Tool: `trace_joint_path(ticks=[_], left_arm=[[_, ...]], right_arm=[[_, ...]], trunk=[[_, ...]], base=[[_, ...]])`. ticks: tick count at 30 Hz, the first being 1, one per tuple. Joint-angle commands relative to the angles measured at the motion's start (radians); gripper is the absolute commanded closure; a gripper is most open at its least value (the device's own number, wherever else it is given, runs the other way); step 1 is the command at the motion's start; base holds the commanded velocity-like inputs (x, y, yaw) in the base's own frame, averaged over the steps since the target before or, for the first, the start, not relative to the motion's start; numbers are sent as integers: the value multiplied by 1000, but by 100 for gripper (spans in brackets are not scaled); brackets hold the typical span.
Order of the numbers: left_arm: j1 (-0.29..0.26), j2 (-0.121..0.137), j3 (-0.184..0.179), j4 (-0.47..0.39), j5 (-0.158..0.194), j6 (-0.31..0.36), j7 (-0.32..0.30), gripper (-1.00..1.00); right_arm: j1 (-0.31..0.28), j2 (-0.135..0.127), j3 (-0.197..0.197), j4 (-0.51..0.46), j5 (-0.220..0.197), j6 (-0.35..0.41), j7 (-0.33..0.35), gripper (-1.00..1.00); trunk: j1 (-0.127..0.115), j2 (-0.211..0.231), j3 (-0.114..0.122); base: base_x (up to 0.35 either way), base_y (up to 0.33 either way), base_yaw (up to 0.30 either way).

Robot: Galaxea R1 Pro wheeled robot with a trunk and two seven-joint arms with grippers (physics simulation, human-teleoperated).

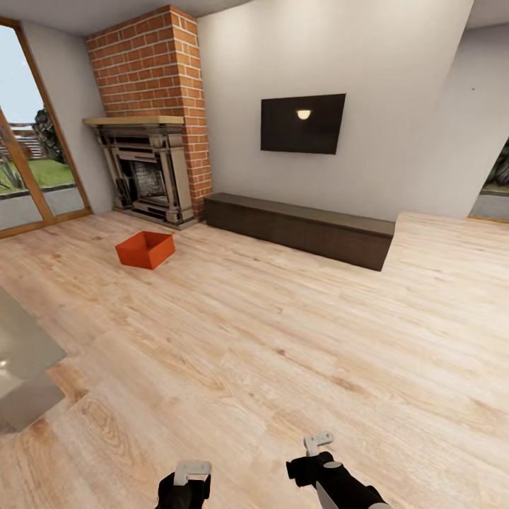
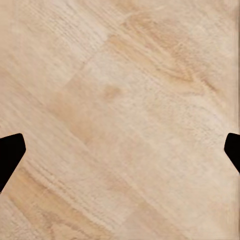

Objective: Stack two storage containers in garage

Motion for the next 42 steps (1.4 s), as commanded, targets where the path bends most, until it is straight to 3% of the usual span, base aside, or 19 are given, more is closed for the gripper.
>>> trace_joint_path(ticks=[1,42], left_arm=[[-1,1,-8,1,4,-3,8,-100],[-1,1,-8,1,4,-3,9,-100]], right_arm=[[0,0,6,-2,4,7,-2,-100],[0,2,8,-3,2,7,-2,-100]], trunk=[[0,0,-1],[0,0,-1]], base=[[344,-74,0],[344,-87,0]])
